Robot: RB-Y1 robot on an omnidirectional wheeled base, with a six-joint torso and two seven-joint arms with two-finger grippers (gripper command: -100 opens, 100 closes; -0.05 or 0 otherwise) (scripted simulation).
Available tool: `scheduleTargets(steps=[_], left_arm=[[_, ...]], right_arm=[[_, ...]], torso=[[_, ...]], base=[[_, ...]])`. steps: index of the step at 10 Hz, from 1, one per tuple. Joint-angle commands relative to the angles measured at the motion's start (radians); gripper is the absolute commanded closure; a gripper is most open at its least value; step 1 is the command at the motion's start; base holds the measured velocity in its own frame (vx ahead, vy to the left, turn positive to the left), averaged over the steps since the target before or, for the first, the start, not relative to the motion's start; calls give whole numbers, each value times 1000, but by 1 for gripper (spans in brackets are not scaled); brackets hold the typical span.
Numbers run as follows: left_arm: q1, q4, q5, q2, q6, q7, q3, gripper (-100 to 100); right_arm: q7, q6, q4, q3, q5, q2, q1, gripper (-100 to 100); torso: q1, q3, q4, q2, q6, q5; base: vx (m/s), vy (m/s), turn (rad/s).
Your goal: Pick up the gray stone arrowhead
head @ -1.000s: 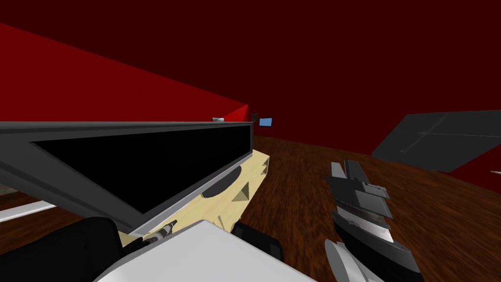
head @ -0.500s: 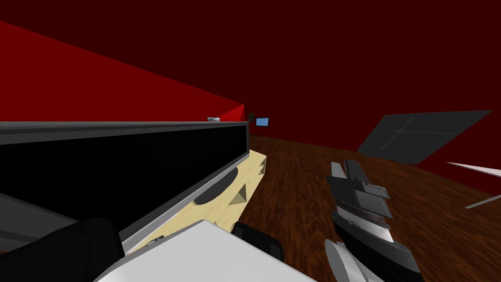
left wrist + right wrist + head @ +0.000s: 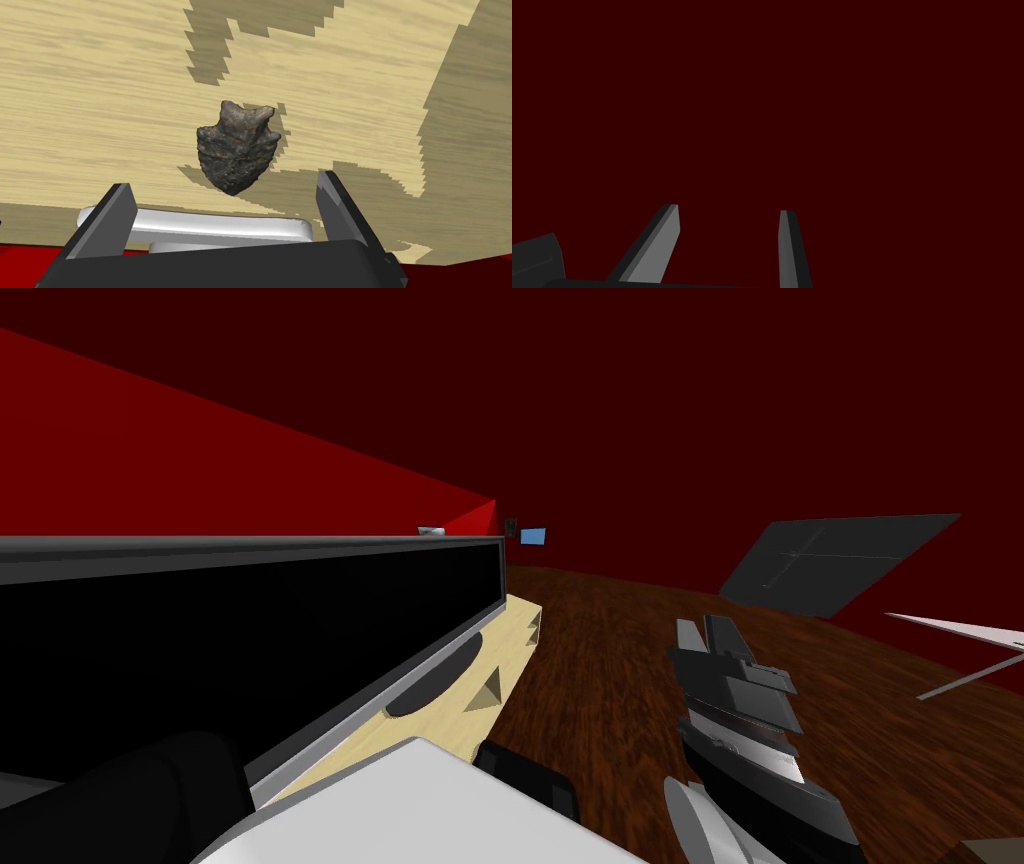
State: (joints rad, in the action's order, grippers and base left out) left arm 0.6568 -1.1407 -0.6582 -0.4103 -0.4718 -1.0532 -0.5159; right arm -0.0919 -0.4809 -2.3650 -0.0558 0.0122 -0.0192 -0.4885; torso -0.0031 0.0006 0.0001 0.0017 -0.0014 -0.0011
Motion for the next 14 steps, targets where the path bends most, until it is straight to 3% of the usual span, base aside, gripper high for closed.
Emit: scheduleTargets(steps=[1,10,11,12,14], left_arm=[[-16,29,9,-7,4,23,0,-100],[-162,294,92,-70,43,229,2,-100],[-150,274,82,-68,40,210,2,-100],[-151,277,82,-69,41,214,2,100],[-150,277,83,-69,41,214,2,100]], right_arm=[[0,0,0,0,0,0,0,0],[0,0,0,0,0,0,0,0],[0,0,0,0,0,0,0,0],[0,0,0,0,0,0,0,0],[0,0,0,0,0,0,0,0]], torso=[[0,0,0,0,0,0],[1,6,3,9,0,3],[4,6,3,9,1,3],[5,4,2,6,0,4],[6,2,2,2,1,4]], base=[[-36,-2,-166],[-130,-21,-228],[-51,-1,-49],[-10,-1,11],[-3,0,2]])
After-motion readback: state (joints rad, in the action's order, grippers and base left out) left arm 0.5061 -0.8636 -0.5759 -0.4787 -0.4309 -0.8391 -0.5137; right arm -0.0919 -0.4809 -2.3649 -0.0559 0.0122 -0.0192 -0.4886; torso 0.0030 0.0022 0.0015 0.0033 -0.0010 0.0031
